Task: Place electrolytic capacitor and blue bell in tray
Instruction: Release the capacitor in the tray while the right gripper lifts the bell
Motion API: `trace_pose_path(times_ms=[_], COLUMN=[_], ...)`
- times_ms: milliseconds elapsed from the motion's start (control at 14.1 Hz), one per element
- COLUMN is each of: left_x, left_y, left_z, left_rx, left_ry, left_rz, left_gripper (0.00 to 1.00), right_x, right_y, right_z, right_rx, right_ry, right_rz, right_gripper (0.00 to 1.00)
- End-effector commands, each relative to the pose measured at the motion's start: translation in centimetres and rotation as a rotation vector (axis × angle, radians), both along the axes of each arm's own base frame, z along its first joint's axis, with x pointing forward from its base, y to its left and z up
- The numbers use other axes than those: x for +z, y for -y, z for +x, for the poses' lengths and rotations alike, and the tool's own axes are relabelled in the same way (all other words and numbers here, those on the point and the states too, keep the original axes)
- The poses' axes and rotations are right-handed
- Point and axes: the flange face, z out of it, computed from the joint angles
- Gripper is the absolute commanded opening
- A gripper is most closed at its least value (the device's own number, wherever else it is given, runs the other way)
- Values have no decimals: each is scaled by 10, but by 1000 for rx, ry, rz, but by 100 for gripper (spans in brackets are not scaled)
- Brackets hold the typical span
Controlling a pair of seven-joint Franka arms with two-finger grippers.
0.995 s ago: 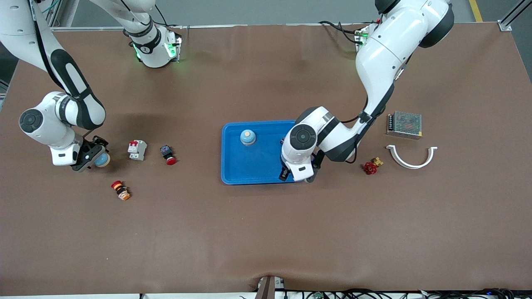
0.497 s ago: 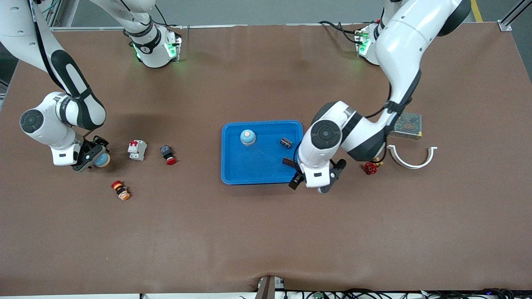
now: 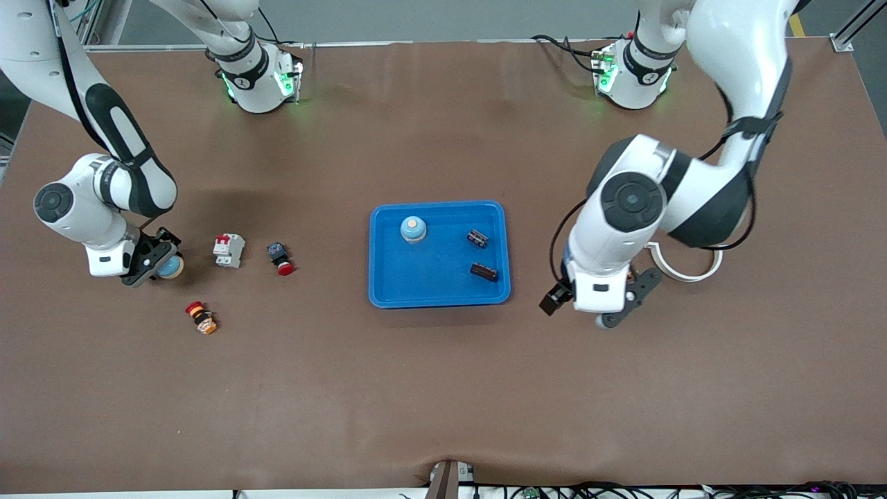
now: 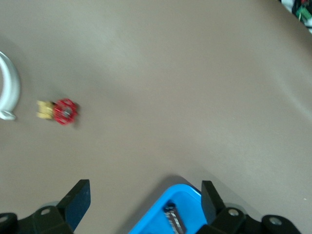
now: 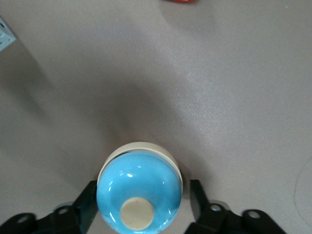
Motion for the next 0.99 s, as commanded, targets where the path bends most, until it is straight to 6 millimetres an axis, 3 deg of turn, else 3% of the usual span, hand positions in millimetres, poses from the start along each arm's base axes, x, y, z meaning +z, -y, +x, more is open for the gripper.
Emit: trace_pose_path(times_ms=[0, 142, 426, 568, 711, 924], left_x=[34, 61, 101, 119, 120, 138], left_y=[-36, -70, -119, -138, -144, -146], left_z=[-2, 0, -3, -9, -11, -18], left_rx=[-45, -98, -279, -355, -437, -450], left_ry=[4, 10, 13, -3, -28, -3], left_rz=[31, 40, 75, 92, 95, 107], left_gripper=[100, 100, 100, 100, 100, 100], right_x=[0, 1, 12, 41, 79, 152], right_y=[-5, -9, -27, -47, -68, -125], right_z=[2, 3, 19, 49, 82, 124], right_rx=[3, 7, 43, 65, 44, 8], right_ry=[7, 8, 9, -18, -64, -106], right_rz=[10, 13, 27, 59, 91, 74], right_gripper=[58, 44, 41, 41, 41, 41])
